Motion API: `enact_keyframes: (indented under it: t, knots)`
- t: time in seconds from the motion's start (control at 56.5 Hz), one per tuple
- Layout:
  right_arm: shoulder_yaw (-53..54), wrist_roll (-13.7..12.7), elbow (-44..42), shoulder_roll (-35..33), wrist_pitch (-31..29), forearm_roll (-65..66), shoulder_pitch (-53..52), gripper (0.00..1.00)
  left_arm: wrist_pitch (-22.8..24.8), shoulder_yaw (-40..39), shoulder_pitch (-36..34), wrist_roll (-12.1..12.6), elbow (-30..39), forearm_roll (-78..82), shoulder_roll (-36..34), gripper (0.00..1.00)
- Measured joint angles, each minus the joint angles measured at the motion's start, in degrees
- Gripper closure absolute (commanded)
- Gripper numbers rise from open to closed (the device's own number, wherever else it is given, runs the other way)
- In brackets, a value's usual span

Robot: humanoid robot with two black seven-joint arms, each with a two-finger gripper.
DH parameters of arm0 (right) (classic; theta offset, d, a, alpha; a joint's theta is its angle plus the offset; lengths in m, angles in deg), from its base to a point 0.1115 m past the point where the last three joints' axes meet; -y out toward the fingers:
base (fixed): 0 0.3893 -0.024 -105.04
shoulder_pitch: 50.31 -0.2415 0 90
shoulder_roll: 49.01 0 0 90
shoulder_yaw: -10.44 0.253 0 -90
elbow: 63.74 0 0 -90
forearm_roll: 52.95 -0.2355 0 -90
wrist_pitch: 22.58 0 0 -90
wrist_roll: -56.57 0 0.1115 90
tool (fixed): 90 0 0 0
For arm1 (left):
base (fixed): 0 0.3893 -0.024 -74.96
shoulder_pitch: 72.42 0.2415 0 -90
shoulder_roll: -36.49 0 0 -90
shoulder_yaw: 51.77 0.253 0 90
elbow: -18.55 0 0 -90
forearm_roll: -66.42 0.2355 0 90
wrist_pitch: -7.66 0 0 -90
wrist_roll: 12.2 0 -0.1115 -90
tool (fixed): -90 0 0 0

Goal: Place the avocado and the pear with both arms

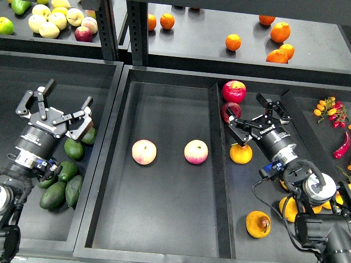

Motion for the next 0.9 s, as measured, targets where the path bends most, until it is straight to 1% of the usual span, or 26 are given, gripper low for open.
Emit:
enact_keyframes:
  t: [0.195, 0.265, 0.283, 0.336, 0.389, 0.424, 0.477, 0.495, 0.548, 0.584, 0.619, 0.672, 0.725, 0.849, 0.902]
  knots:
    - [0.3, 0.2, -0.6, 0.0, -0.1, -0.1, -4.3, 0.00, -3.0, -1.7, -3.2, -1.6, 1.4, 6.8, 0.0, 0.01]
    - [0.3, 0.9, -0.9, 0.0, 0.0, -0.1, -6.3, 0.00, -5.4, -3.1, -6.0, -1.9, 1.4, 7.4, 0.0, 0.01]
    - [0.3, 1.3, -1.0, 0.0, 0.1, -0.1, -7.5, 0.00, -6.8, -4.2, -8.7, -1.9, 1.1, 7.6, 0.0, 0.01]
    - [0.4, 1.9, -1.1, 0.0, 0.1, -0.1, -8.1, 0.00, -7.3, -4.7, -10.2, -1.9, 0.5, 7.6, 0.0, 0.01]
    - [0.5, 3.7, -1.5, 0.0, 0.1, 0.0, -8.6, 0.00, -7.7, -4.8, -12.0, -2.0, -1.2, 7.7, 0.0, 0.01]
    - [0.6, 5.7, -1.9, 0.0, 0.0, 0.1, -8.7, 0.00, -7.7, -4.7, -12.9, -2.0, -2.4, 7.7, 0.0, 0.01]
    - [0.8, 9.5, -2.4, 0.0, -0.2, 0.3, -8.7, 0.00, -7.7, -4.4, -13.4, -2.0, -4.0, 7.7, 0.0, 0.01]
    - [0.8, 11.3, -2.6, 0.0, -0.5, 0.3, -8.7, 0.00, -7.7, -4.3, -13.5, -2.0, -4.6, 7.7, 0.0, 0.01]
    - [0.9, 15.5, -3.1, 0.0, -1.2, 0.3, -8.7, 0.00, -7.7, -3.7, -13.5, -2.3, -5.9, 7.6, 0.0, 0.01]
    - [0.9, 17.8, -3.4, 0.0, -1.8, 0.3, -8.5, 0.00, -7.6, -3.2, -13.5, -2.6, -6.9, 7.6, 0.0, 0.01]
    - [0.9, 19.3, -3.5, 0.0, -2.2, 0.3, -8.3, 0.00, -7.5, -2.6, -13.5, -3.3, -8.0, 7.6, 0.0, 0.01]
    - [0.9, 20.5, -3.5, 0.0, -2.6, 0.3, -7.6, 0.00, -7.3, -1.5, -13.5, -4.4, -9.8, 7.5, 0.0, 0.01]
    - [0.9, 20.9, -3.2, 0.0, -3.0, 0.3, -6.4, 0.00, -7.2, -0.3, -13.5, -5.5, -10.5, 7.5, 0.0, 0.01]
    - [0.0, 21.1, -2.2, 0.0, -4.3, 0.4, -2.6, 0.00, -7.1, 1.3, -13.4, -8.5, -10.7, 7.4, 0.0, 0.01]
    - [-0.4, 21.1, -1.7, 0.0, -4.8, 0.4, -0.9, 0.00, -7.1, 1.3, -13.3, -9.3, -10.0, 7.4, 0.0, 0.01]
